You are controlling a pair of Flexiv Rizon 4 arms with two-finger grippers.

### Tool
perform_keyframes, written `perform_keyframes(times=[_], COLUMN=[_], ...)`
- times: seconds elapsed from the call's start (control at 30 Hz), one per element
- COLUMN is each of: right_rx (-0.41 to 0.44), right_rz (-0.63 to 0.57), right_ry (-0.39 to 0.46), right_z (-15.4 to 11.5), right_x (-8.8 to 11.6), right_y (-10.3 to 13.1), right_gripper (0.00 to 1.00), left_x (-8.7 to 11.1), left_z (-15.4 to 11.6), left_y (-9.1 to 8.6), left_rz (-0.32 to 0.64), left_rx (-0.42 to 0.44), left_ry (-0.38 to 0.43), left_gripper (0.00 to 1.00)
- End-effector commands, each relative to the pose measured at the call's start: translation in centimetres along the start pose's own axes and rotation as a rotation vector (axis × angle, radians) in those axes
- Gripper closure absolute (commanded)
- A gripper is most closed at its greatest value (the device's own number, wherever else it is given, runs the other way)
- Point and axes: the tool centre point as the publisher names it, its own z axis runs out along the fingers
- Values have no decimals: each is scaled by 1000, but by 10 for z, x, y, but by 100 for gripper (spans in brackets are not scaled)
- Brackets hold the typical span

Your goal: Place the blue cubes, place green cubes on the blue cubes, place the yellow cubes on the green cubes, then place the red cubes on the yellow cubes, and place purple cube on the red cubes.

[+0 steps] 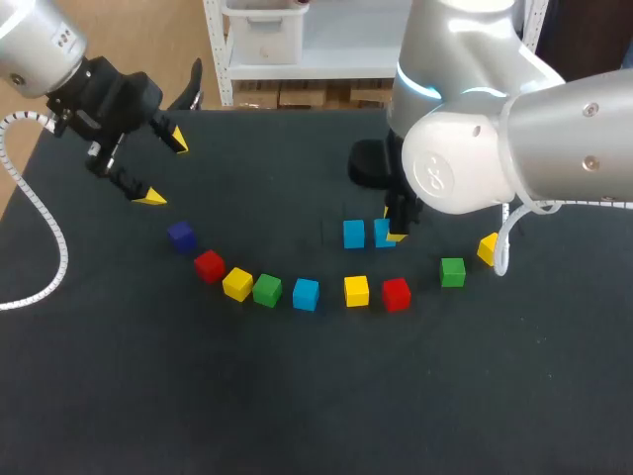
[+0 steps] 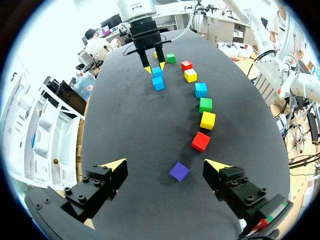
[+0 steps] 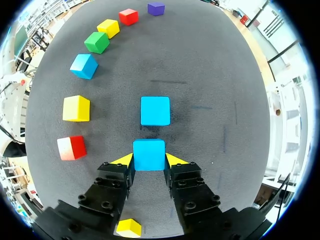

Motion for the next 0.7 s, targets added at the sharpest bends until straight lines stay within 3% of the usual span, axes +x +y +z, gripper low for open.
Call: perform_keyframes(times=[0.03, 0.7], right_rx=[1, 5], right_rz=[1, 5], right_ry=[-1, 0], right_z=[2, 2], right_x=[0, 0], right_y=[0, 0], right_gripper=[100, 100], left_x=[0, 0], left_z=[0, 0], left_y=[0, 0], left_rz=[1, 1], left_rx=[0, 0], left_ry=[0, 0], left_gripper=[0, 0])
